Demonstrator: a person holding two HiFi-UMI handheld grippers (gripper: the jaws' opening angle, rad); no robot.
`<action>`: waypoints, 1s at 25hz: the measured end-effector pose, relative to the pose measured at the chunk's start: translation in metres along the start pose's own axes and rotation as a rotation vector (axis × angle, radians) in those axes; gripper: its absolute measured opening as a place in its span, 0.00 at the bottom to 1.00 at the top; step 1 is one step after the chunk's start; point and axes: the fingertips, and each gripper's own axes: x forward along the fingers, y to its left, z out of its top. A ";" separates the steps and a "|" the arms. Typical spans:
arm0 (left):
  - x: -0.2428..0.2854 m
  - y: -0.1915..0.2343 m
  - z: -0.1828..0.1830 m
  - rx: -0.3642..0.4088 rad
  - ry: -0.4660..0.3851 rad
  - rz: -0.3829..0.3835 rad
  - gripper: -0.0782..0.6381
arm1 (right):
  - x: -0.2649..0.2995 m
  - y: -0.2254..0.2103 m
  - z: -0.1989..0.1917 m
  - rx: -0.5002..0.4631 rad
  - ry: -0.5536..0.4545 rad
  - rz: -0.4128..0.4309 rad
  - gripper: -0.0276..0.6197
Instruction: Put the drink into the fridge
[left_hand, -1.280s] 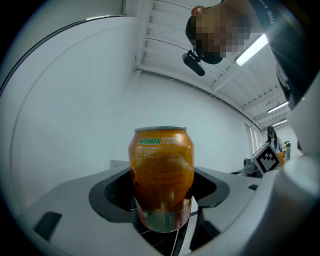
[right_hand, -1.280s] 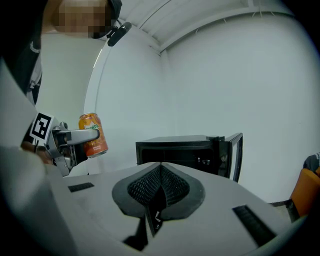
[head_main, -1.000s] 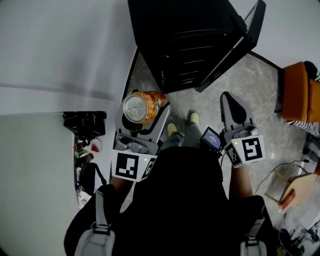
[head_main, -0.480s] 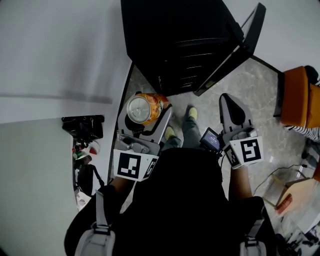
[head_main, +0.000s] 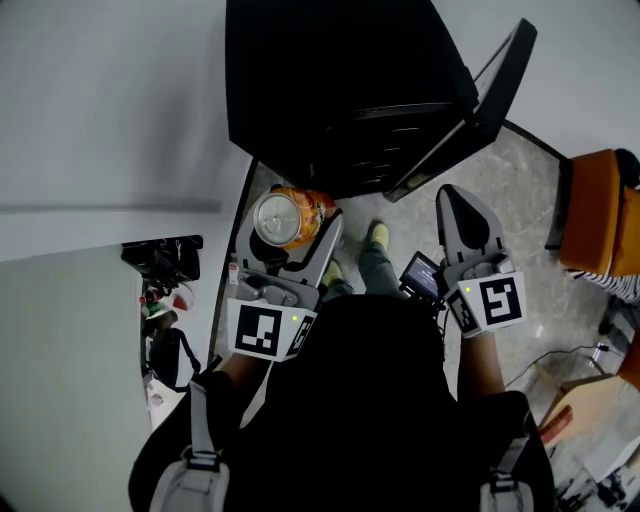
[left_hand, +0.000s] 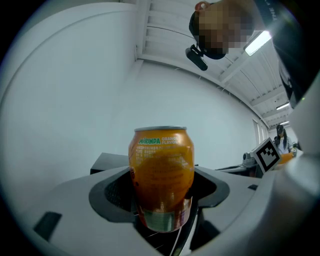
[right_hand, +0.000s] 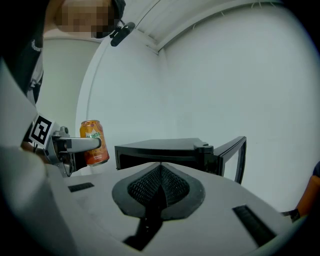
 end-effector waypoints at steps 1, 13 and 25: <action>0.005 -0.002 -0.001 0.001 0.003 0.003 0.58 | 0.002 -0.004 -0.001 0.004 0.005 0.006 0.06; 0.046 -0.011 -0.009 0.007 0.030 0.056 0.58 | 0.034 -0.034 0.014 0.002 -0.027 0.091 0.06; 0.064 -0.012 -0.019 0.020 0.035 0.126 0.58 | 0.049 -0.048 0.021 0.017 -0.049 0.191 0.06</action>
